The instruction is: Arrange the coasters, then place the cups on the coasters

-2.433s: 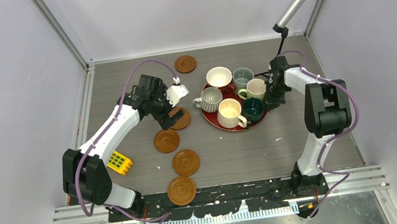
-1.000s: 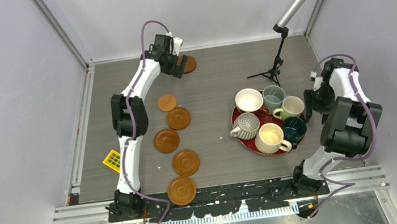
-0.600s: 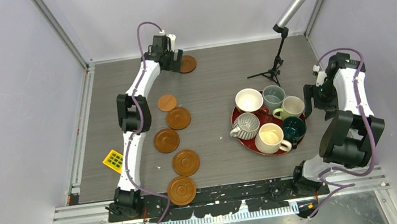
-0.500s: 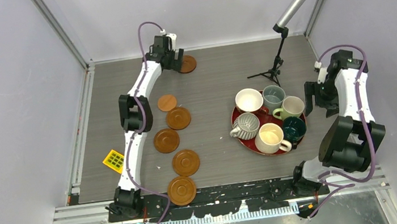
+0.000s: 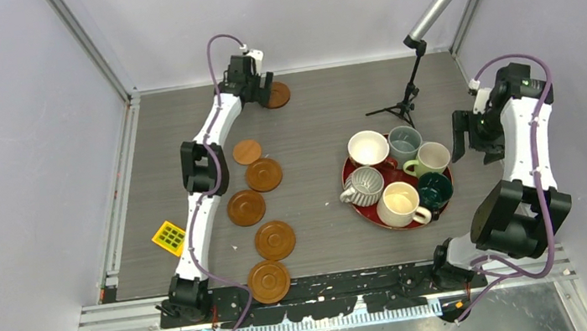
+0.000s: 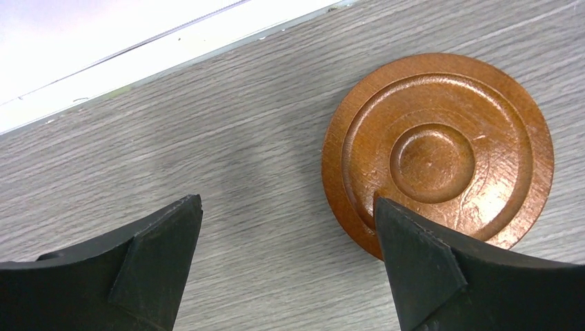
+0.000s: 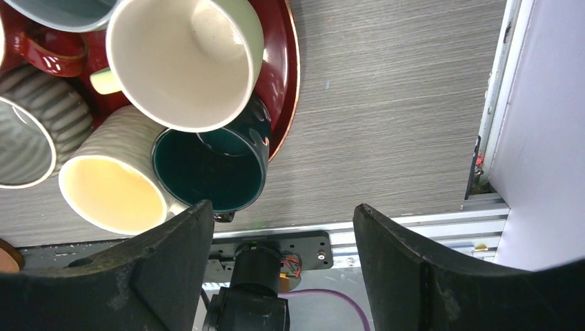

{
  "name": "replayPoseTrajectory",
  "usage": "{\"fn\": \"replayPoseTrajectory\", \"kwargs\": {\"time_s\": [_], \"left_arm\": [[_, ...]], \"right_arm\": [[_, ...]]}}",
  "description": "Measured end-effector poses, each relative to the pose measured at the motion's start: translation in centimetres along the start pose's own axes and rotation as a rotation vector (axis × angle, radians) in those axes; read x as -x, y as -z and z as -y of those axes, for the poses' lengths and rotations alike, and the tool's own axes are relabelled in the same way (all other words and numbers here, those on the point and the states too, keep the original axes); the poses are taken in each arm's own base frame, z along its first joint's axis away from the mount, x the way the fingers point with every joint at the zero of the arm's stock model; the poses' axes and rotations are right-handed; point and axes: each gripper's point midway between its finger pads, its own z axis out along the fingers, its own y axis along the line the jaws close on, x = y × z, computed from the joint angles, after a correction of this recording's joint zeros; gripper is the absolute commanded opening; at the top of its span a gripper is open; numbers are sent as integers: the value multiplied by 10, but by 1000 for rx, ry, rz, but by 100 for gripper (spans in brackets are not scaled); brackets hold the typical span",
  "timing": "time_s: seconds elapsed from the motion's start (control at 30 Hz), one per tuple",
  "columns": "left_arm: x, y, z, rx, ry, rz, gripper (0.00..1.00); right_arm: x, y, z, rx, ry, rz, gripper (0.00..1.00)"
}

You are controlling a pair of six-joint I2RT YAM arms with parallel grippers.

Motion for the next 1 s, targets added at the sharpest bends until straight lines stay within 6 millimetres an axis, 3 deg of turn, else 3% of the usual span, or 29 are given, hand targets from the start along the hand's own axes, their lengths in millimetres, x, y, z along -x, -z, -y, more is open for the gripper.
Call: {"fn": "replayPoseTrajectory", "kwargs": {"time_s": [0.23,0.53,0.73,1.0], "left_arm": [[-1,0,-5,12,-63,-5,98],[-5,6,-4,-7,-104,-29,95],[-27,28,-9,-43,-126,-127,92],[-62,60,-32,-85,-157,-297,85]], "right_arm": [[21,18,0,3,8,66,79],[27,12,-1,22,7,53,78],[28,13,-3,33,8,56,78],[42,22,-6,52,14,105,79]]}}
